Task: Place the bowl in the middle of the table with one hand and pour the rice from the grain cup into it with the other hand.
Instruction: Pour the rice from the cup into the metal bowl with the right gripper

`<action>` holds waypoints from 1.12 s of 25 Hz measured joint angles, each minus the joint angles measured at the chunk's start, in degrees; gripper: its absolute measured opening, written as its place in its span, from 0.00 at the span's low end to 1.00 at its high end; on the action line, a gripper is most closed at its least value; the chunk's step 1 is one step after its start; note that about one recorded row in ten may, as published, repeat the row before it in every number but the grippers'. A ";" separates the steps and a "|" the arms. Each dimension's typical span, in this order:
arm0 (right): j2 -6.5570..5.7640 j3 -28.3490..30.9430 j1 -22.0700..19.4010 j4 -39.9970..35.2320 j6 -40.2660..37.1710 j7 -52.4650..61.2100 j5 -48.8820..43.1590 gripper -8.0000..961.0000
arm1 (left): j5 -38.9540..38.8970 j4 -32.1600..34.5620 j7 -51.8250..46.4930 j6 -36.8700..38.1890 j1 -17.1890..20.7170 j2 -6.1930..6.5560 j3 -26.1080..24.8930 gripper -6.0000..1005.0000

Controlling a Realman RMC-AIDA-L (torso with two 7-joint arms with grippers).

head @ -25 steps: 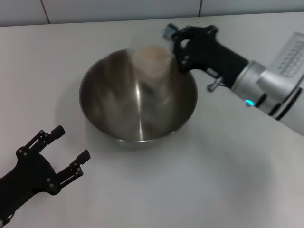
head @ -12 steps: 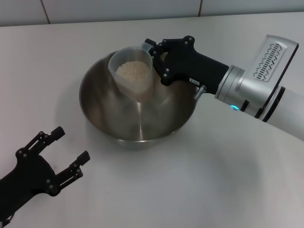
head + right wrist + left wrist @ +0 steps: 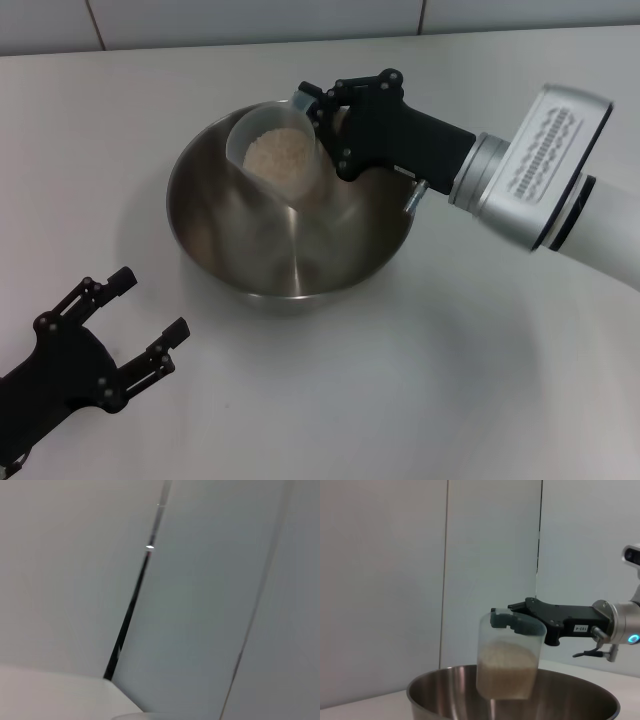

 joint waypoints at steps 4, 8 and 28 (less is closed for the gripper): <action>0.06 -0.36 0.37 0.26 -0.03 -15.87 0.00 0.03 | 0.00 0.00 0.08 -0.09 0.00 -0.04 -0.11 0.82; 0.07 -0.38 0.32 0.64 -0.37 -24.99 0.00 0.03 | -0.08 -0.38 0.05 -0.39 -0.02 -0.09 -0.42 0.82; 0.45 0.39 -0.90 6.82 1.67 -85.16 0.52 0.03 | -0.41 -1.24 0.49 -1.45 0.57 -0.04 -0.61 0.82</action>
